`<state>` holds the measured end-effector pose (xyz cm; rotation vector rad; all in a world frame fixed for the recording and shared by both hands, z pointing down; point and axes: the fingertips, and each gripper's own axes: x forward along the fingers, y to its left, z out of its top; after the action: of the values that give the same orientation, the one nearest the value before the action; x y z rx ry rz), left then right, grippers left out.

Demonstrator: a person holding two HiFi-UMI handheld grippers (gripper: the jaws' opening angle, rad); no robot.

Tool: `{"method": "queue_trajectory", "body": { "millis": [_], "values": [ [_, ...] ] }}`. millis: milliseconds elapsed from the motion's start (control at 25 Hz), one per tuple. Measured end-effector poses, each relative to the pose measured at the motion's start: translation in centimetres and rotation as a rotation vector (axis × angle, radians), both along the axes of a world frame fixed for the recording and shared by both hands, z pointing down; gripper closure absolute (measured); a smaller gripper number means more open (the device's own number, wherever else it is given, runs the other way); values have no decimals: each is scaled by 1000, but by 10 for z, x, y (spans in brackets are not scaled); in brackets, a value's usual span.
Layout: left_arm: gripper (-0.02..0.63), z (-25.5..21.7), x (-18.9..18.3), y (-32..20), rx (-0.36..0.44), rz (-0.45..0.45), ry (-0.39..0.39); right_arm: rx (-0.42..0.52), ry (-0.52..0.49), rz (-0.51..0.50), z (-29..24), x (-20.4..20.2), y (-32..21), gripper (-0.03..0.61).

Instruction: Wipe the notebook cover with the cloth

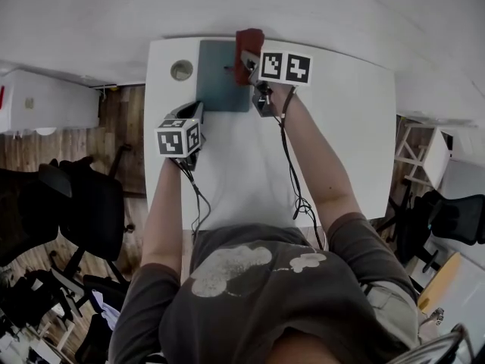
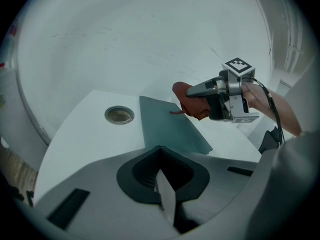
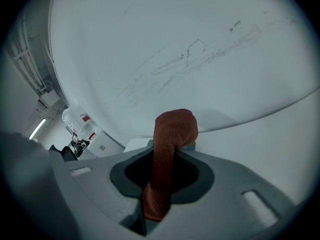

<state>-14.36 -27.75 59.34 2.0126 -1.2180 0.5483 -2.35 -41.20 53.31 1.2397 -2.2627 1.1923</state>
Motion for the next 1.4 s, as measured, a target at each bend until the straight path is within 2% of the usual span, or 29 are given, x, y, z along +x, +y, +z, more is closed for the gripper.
{"method": "queue_trajectory", "body": {
  "millis": [360, 560, 920, 1120, 1400],
  "values": [
    [620, 1, 8, -4, 2, 5, -8, -9, -39, -64, -4, -38, 19, 499],
    [620, 0, 12, -4, 6, 2, -12, -5, -25, -109, 2, -59, 24, 499],
    [620, -1, 3, -4, -2, 5, 3, -33, -68, -94, 16, -102, 26, 499],
    [620, -1, 5, -3, -1, 6, 4, -49, -45, -103, 29, -108, 31, 499],
    [620, -1, 4, -2, -6, 6, 8, -50, 16, -107, 36, -96, 31, 499]
  ]
}}
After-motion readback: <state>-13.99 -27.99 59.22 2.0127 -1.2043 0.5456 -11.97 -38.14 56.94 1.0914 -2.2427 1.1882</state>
